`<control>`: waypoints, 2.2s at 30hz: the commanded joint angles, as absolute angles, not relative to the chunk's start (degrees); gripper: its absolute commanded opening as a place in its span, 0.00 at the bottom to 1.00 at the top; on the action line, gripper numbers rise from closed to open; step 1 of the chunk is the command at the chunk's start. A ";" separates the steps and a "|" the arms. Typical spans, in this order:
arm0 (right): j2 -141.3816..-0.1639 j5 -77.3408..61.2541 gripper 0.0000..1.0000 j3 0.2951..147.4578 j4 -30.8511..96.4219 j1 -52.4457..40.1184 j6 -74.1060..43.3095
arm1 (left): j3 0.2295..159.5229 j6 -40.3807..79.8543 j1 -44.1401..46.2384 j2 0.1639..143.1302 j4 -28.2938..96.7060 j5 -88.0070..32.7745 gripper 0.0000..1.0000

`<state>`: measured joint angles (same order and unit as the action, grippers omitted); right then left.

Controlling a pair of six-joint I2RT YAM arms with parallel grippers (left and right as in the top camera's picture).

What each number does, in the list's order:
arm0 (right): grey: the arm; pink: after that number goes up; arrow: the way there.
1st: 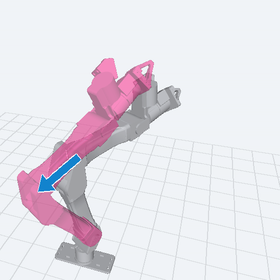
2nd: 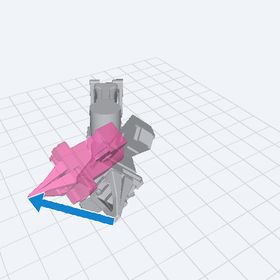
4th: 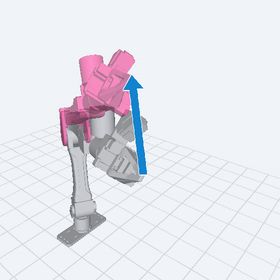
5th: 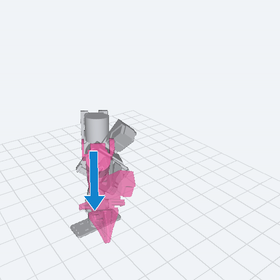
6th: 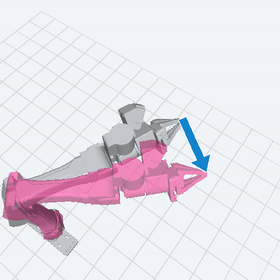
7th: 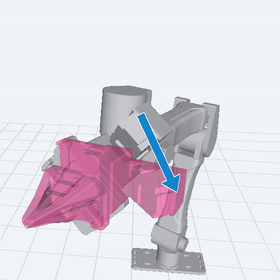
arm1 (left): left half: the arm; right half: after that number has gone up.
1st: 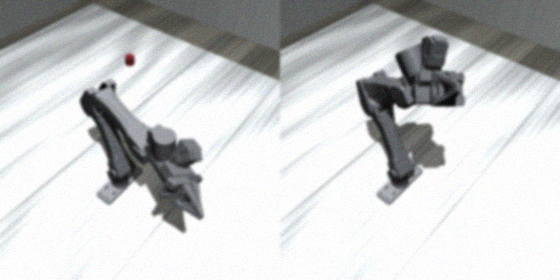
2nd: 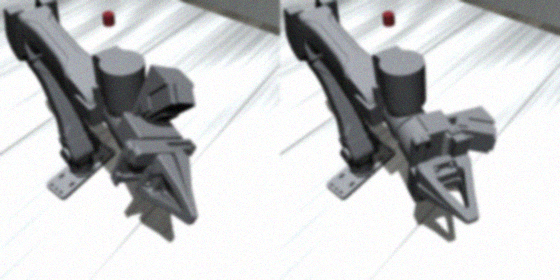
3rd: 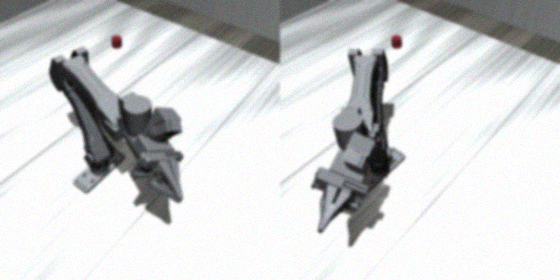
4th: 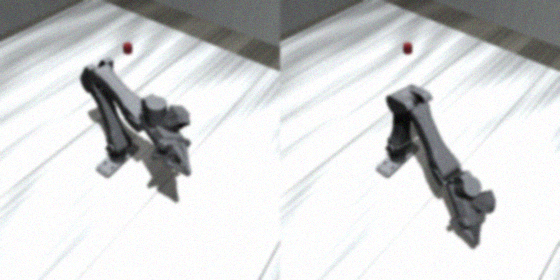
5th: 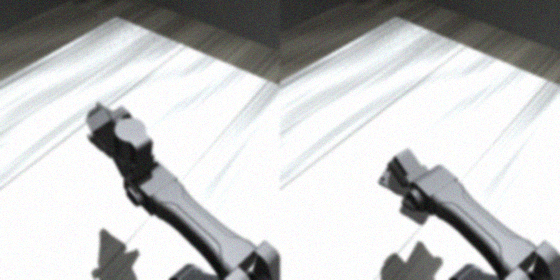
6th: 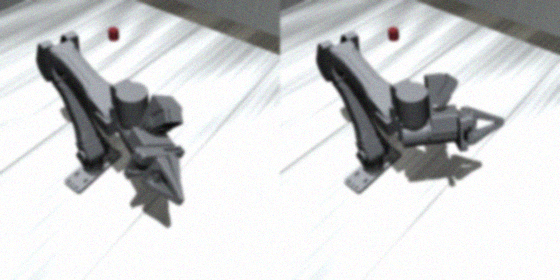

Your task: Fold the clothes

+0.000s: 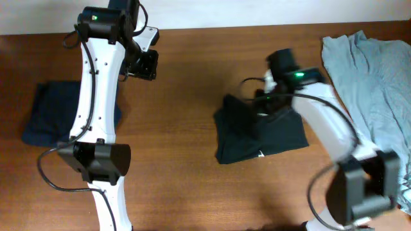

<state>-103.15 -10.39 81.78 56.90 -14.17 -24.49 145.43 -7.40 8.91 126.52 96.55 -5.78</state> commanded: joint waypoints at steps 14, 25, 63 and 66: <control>-103.55 -13.50 0.41 82.08 48.38 -23.03 -26.83 | 146.52 -6.72 8.82 124.14 96.71 -6.63 0.44; -100.99 -15.68 0.58 81.93 55.18 -7.92 -16.91 | 146.52 -6.72 8.84 124.14 96.71 -6.63 0.44; -97.65 -12.56 0.04 81.60 61.39 10.20 -2.09 | 146.52 -6.74 8.97 124.14 96.71 -6.61 0.44; -96.03 -12.58 0.04 81.60 62.33 8.21 -2.81 | 146.52 -6.74 8.99 124.14 96.68 -6.61 0.44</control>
